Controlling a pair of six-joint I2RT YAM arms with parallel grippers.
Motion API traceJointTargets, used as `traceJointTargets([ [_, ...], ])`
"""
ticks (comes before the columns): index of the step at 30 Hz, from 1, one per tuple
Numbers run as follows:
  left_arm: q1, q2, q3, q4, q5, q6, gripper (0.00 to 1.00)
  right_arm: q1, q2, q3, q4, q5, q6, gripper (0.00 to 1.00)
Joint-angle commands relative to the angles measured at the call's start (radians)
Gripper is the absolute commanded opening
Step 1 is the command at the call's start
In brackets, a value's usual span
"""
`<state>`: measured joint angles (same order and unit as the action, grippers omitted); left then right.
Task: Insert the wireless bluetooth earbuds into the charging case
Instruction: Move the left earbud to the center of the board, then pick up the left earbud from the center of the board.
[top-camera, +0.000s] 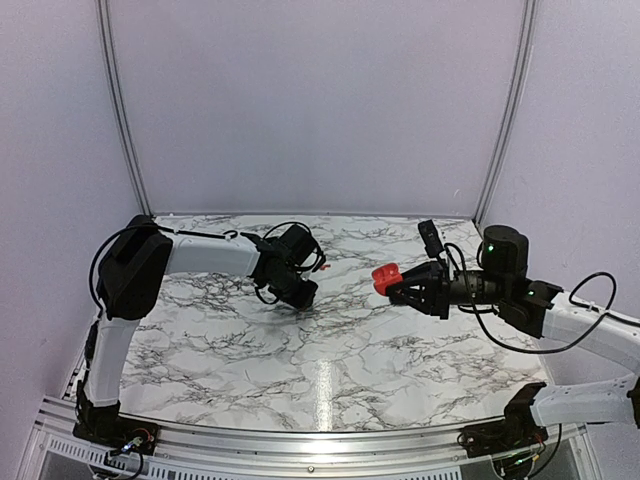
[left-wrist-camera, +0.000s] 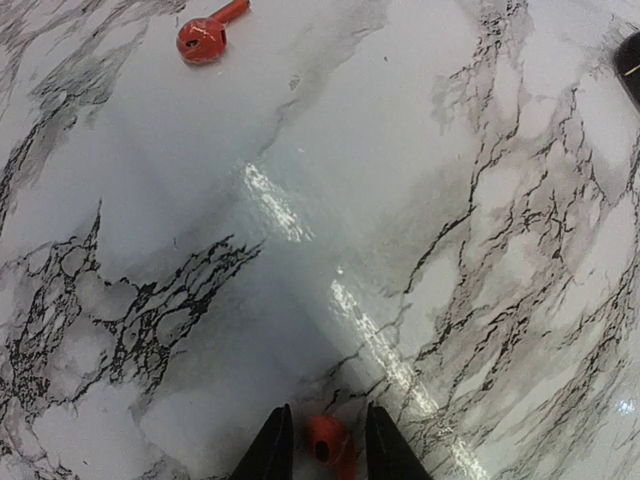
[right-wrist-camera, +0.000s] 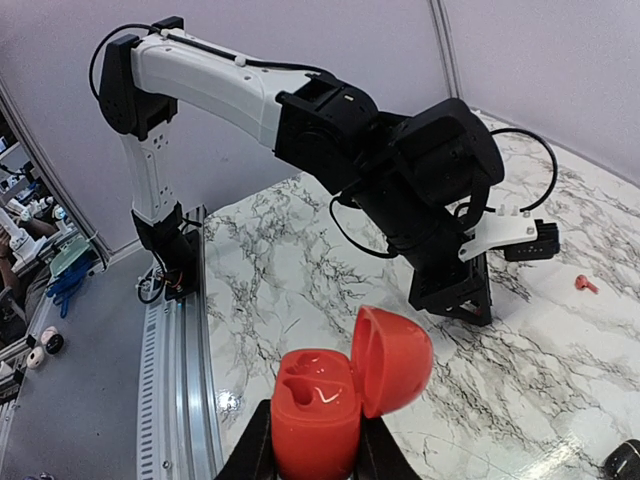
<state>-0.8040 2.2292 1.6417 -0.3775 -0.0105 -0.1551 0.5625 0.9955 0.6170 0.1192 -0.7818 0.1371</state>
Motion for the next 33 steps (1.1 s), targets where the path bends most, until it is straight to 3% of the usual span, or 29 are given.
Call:
traceJointTargets([
  [1,0.006,0.012,0.013,-0.053,-0.008,0.009,0.23,-0.006,-0.011,0.015,0.015,-0.019,-0.011,0.00],
  [6,0.006,-0.068,-0.085,-0.059,-0.006,-0.001,0.13,-0.005,-0.002,0.019,0.025,-0.038,-0.007,0.00],
  [12,0.001,-0.238,-0.320,-0.031,-0.003,-0.033,0.05,0.003,0.009,0.023,0.033,-0.049,-0.005,0.00],
  [22,-0.055,-0.491,-0.643,-0.050,0.027,-0.151,0.07,0.059,0.065,0.048,0.027,-0.074,-0.033,0.00],
  [33,-0.127,-0.464,-0.673,-0.156,-0.049,-0.192,0.17,0.193,0.064,0.041,0.073,-0.122,-0.103,0.00],
])
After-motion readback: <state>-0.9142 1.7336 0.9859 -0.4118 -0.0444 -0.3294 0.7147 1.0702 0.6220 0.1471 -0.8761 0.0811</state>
